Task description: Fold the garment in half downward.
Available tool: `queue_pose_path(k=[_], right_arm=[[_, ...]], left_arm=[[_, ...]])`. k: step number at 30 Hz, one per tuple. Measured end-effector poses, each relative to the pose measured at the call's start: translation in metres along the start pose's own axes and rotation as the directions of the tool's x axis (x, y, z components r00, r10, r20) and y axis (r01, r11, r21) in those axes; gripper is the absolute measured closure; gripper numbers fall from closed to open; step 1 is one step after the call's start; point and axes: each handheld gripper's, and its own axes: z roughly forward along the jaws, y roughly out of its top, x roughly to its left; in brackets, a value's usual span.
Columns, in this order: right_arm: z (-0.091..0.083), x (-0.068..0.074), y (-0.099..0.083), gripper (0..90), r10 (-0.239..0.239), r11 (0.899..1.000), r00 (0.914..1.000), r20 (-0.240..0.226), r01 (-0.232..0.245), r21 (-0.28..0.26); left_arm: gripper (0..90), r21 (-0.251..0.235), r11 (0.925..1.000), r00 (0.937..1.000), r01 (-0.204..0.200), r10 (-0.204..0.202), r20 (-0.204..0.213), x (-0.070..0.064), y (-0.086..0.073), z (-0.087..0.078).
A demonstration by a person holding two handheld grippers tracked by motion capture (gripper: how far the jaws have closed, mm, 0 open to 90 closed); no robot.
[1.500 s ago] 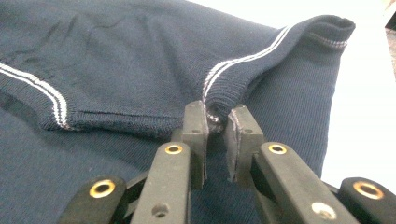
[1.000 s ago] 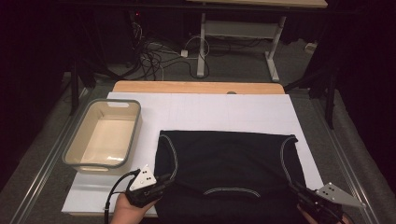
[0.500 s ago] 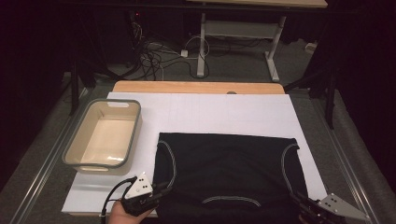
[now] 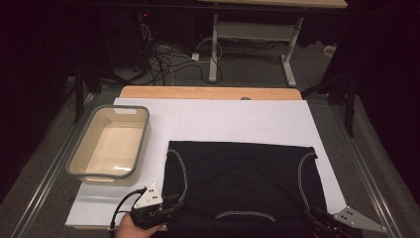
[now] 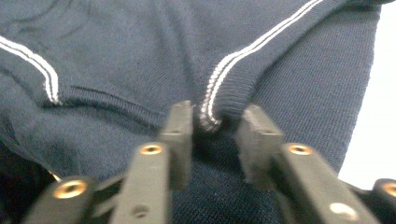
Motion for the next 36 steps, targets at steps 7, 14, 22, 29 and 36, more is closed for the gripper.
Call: queue_pose_path(k=[7, 14, 22, 29, 36], right_arm=[[-0.001, -0.001, 0.006, 29.3, 0.026, 0.999, 0.9993, -0.029, -0.027, -0.04], [0.004, -0.005, 0.012, 4.4, 0.048, 0.997, 0.9987, -0.019, -0.049, -0.063], [0.008, -0.007, 0.011, 0.0, 0.051, 0.996, 0.9986, 0.012, -0.05, -0.076], [0.009, -0.006, 0.01, 0.0, 0.046, 0.997, 0.9988, 0.019, -0.045, -0.065], [0.01, -0.005, 0.01, 0.0, 0.039, 0.997, 0.999, 0.023, -0.038, -0.067]], left_arm=[[39.2, -0.073, 0.9969, 0.9994, 0.03, -0.031, -0.016, 0.006, 0.003, -0.005], [24.9, -0.07, 0.9959, 0.9981, 0.057, -0.058, -0.019, 0.017, 0.009, 0.0], [6.3, -0.071, 0.994, 0.9947, 0.083, -0.087, -0.055, 0.022, 0.01, 0.001], [0.0, -0.062, 0.9936, 0.9929, 0.094, -0.098, -0.067, 0.026, 0.011, 0.002], [0.0, -0.069, 0.9917, 0.9904, 0.109, -0.114, -0.078, 0.032, 0.015, 0.004]])
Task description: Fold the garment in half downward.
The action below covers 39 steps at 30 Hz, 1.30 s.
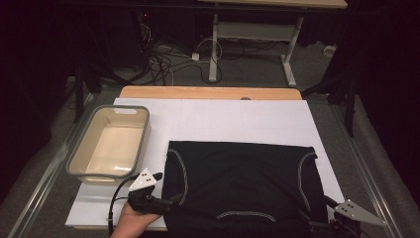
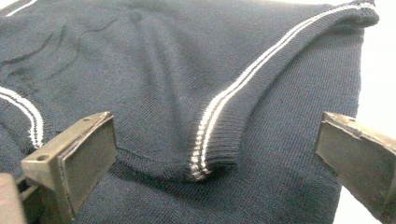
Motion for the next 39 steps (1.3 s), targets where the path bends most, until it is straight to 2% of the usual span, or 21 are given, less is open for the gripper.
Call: queue_pose_path(k=[7, 12, 13, 15, 19, 23, 25, 27, 29, 30, 33, 37, 39], right_arm=[[0.001, 0.0, 0.0, 0.0, -0.001, 1.0, 1.0, 0.0, 0.001, 0.002], [0.002, 0.0, -0.001, 0.0, -0.006, 1.0, 1.0, -0.002, 0.006, 0.007], [0.003, 0.0, 0.0, 0.0, -0.006, 1.0, 1.0, -0.003, 0.006, 0.006], [0.004, -0.001, 0.001, 0.0, 0.006, 1.0, 1.0, -0.001, -0.006, 0.001], [0.012, -0.004, 0.007, 0.0, 0.017, 1.0, 0.9998, 0.01, -0.017, 0.001], [0.019, -0.007, 0.017, 0.0, 0.005, 1.0, 0.9997, 0.022, -0.005, -0.001], [0.025, -0.011, 0.023, 0.8, 0.004, 1.0, 0.9996, 0.027, -0.004, 0.007], [0.034, -0.018, 0.03, 1.7, 0.008, 1.0, 0.999, 0.044, -0.009, 0.023], [0.042, -0.027, 0.036, 2.9, 0.022, 0.999, 0.9979, 0.061, -0.024, 0.034], [0.048, -0.034, 0.041, 3.5, 0.026, 0.998, 0.9962, 0.083, -0.03, 0.047], [0.063, -0.049, 0.053, 5.3, 0.034, 0.996, 0.991, 0.129, -0.044, 0.079], [0.083, -0.068, 0.071, 8.1, 0.05, 0.99, 0.9834, 0.175, -0.072, 0.122], [0.093, -0.077, 0.08, 9.3, 0.061, 0.985, 0.975, 0.214, -0.093, 0.147]], left_arm=[[0.0, 0.013, 0.9999, 0.9999, -0.006, 0.006, -0.016, 0.009, 0.02, 0.019], [0.0, 0.023, 0.9997, 0.9986, 0.003, -0.001, -0.053, 0.021, 0.037, 0.036], [0.0, 0.025, 0.9996, 0.9977, 0.011, -0.009, -0.068, 0.025, 0.041, 0.04], [0.0, 0.031, 0.9995, 0.9943, 0.003, 0.001, -0.107, 0.03, 0.048, 0.047], [0.0, 0.04, 0.9982, 0.9909, 0.044, -0.039, -0.129, 0.043, 0.061, 0.06], [0.0, 0.067, 0.9942, 0.9823, 0.085, -0.072, -0.173, 0.059, 0.066, 0.071], [0.0, 0.094, 0.9889, 0.9779, 0.115, -0.097, -0.185, 0.067, 0.063, 0.076], [0.0, 0.11, 0.9838, 0.9718, 0.142, -0.117, -0.205, 0.07, 0.062, 0.079], [0.0, 0.111, 0.9831, 0.9686, 0.145, -0.119, -0.219, 0.069, 0.063, 0.079], [0.0, 0.12, 0.9803, 0.9665, 0.156, -0.127, -0.223, 0.07, 0.063, 0.08], [0.8, 0.148, 0.9686, 0.9538, 0.199, -0.157, -0.256, 0.073, 0.063, 0.081], [6.2, 0.158, 0.9686, 0.943, 0.192, -0.137, -0.303, 0.069, 0.063, 0.084], [9.1, 0.155, 0.9699, 0.9428, 0.188, -0.134, -0.305, 0.069, 0.062, 0.083]])
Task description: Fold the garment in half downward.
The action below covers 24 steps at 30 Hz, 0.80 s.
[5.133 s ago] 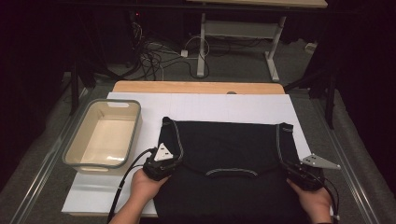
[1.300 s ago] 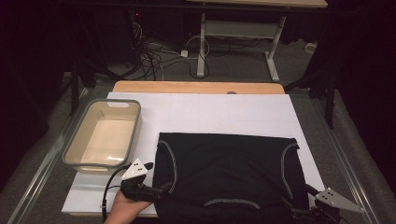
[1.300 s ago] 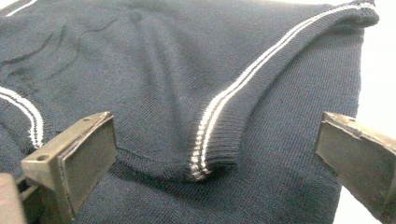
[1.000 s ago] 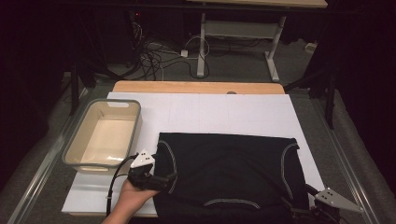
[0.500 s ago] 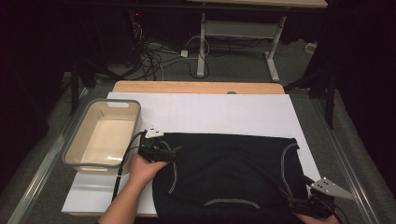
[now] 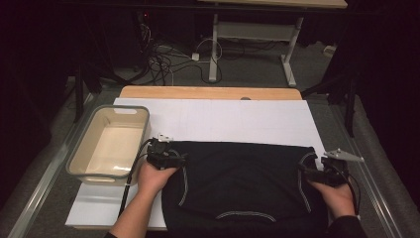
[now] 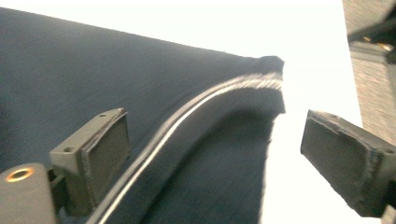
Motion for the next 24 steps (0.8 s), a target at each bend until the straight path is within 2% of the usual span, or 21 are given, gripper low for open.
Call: queue_pose_path(k=[3, 5, 7, 9, 10, 12, 16, 20, 21, 24], right_arm=[[0.015, -0.01, 0.014, 10.2, 0.045, 0.998, 0.999, 0.006, -0.045, 0.039], [0.024, -0.012, 0.02, 10.2, 0.048, 0.997, 0.9988, 0.012, -0.048, 0.058], [0.033, -0.012, 0.019, 10.5, 0.051, 0.994, 0.9987, 0.005, -0.051, 0.101], [0.034, -0.009, 0.016, 14.5, 0.054, 0.994, 0.9983, 0.023, -0.056, 0.091], [0.033, -0.008, 0.015, 19.0, 0.053, 0.995, 0.9982, 0.027, -0.055, 0.084], [0.029, -0.005, 0.013, 32.0, 0.049, 0.997, 0.9988, 0.001, -0.049, 0.066], [0.027, -0.006, 0.011, 47.3, 0.047, 0.998, 0.9978, -0.046, -0.045, 0.051], [0.027, -0.007, 0.01, 68.2, 0.04, 0.998, 0.9918, -0.121, -0.034, 0.046], [0.027, -0.007, 0.011, 71.4, 0.039, 0.998, 0.9888, -0.144, -0.033, 0.047], [0.027, -0.006, 0.01, 75.2, 0.025, 0.999, 0.9865, -0.162, -0.019, 0.039]], left_arm=[[16.9, -0.015, 0.9999, 1.0, 0.003, -0.003, 0.008, 0.001, -0.001, -0.002], [24.4, -0.025, 0.9997, 0.9998, -0.002, 0.002, 0.019, 0.001, -0.002, -0.003], [32.1, -0.034, 0.9994, 0.9994, -0.005, 0.006, 0.034, 0.001, -0.003, -0.003], [40.0, -0.036, 0.9993, 0.9987, -0.008, 0.01, 0.05, 0.001, -0.003, -0.003], [43.6, -0.042, 0.9991, 0.9975, -0.009, 0.012, 0.07, 0.001, -0.003, -0.004], [53.3, -0.043, 0.9989, 0.995, -0.019, 0.024, 0.097, 0.001, -0.003, -0.004], [64.8, -0.048, 0.9982, 0.9899, -0.035, 0.041, 0.136, 0.002, -0.004, -0.003], [69.3, -0.051, 0.9975, 0.9877, -0.048, 0.055, 0.146, 0.001, -0.004, -0.004], [69.7, -0.052, 0.9974, 0.9876, -0.05, 0.057, 0.147, 0.001, -0.004, -0.004], [70.9, -0.061, 0.9964, 0.987, -0.058, 0.066, 0.147, 0.0, -0.005, -0.004]])
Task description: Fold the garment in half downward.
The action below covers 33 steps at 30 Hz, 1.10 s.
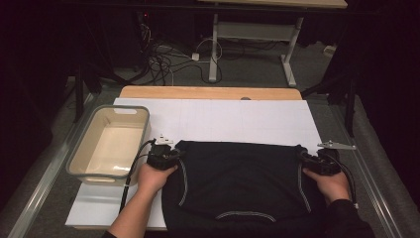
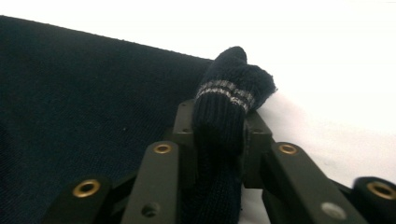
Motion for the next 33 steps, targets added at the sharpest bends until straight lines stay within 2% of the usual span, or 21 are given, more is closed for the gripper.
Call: queue_pose_path(k=[3, 5, 9, 13, 16, 21, 25, 27, 28, 29, 31, 32, 33], right_arm=[[-0.002, 0.004, 0.0, 76.8, -0.026, 1.0, 0.9995, 0.016, 0.026, -0.015], [-0.006, 0.007, 0.001, 77.4, -0.052, 0.998, 0.9979, 0.038, 0.054, -0.041], [-0.017, 0.01, 0.007, 78.2, -0.061, 0.991, 0.9958, 0.068, 0.069, -0.115], [-0.029, 0.012, 0.027, 78.5, -0.067, 0.979, 0.9941, 0.085, 0.082, -0.185], [-0.033, 0.015, 0.045, 78.4, -0.089, 0.972, 0.9915, 0.095, 0.107, -0.208], [-0.031, 0.016, 0.071, 78.4, -0.108, 0.962, 0.9868, 0.121, 0.135, -0.239], [-0.03, 0.011, 0.095, 78.3, -0.086, 0.951, 0.9907, 0.106, 0.113, -0.289], [-0.028, 0.008, 0.104, 77.4, -0.074, 0.946, 0.9919, 0.103, 0.102, -0.306], [-0.025, 0.006, 0.106, 73.9, -0.061, 0.947, 0.9932, 0.099, 0.089, -0.308], [-0.018, 0.002, 0.107, 64.5, -0.036, 0.955, 0.9961, 0.081, 0.058, -0.292], [-0.007, -0.002, 0.105, 48.8, -0.028, 0.969, 0.9951, 0.094, 0.05, -0.241], [-0.005, -0.003, 0.102, 44.4, -0.028, 0.973, 0.9949, 0.097, 0.049, -0.226], [-0.005, -0.003, 0.099, 42.1, -0.03, 0.974, 0.9953, 0.092, 0.05, -0.22]], left_arm=[[71.7, -0.013, 0.9998, 0.9998, 0.013, -0.013, 0.016, 0.001, 0.0, -0.002], [72.6, -0.035, 0.9992, 0.9998, 0.018, -0.017, 0.005, -0.001, 0.0, -0.005], [73.8, -0.098, 0.9952, 0.9996, 0.001, -0.004, -0.029, -0.009, 0.008, -0.011], [74.4, -0.108, 0.9936, 0.996, -0.034, 0.025, -0.086, -0.013, 0.03, -0.015], [74.6, -0.127, 0.9912, 0.9929, -0.038, 0.024, -0.117, -0.014, 0.048, -0.017], [74.6, -0.139, 0.9895, 0.9852, -0.041, 0.017, -0.171, -0.007, 0.079, -0.019], [74.4, -0.175, 0.9834, 0.9732, -0.049, 0.008, -0.23, 0.003, 0.108, -0.024], [73.3, -0.171, 0.9842, 0.9721, -0.046, 0.005, -0.234, 0.008, 0.116, -0.019], [70.8, -0.151, 0.9881, 0.976, -0.029, -0.004, -0.218, 0.012, 0.118, -0.011], [64.9, -0.139, 0.9903, 0.9791, -0.007, -0.021, -0.202, 0.014, 0.117, -0.006], [50.2, -0.116, 0.9926, 0.9825, 0.036, -0.056, -0.177, 0.015, 0.112, 0.001], [45.9, -0.126, 0.9912, 0.9852, 0.038, -0.058, -0.161, 0.014, 0.108, 0.002], [45.6, -0.135, 0.9902, 0.987, 0.037, -0.057, -0.15, 0.012, 0.105, 0.001]])
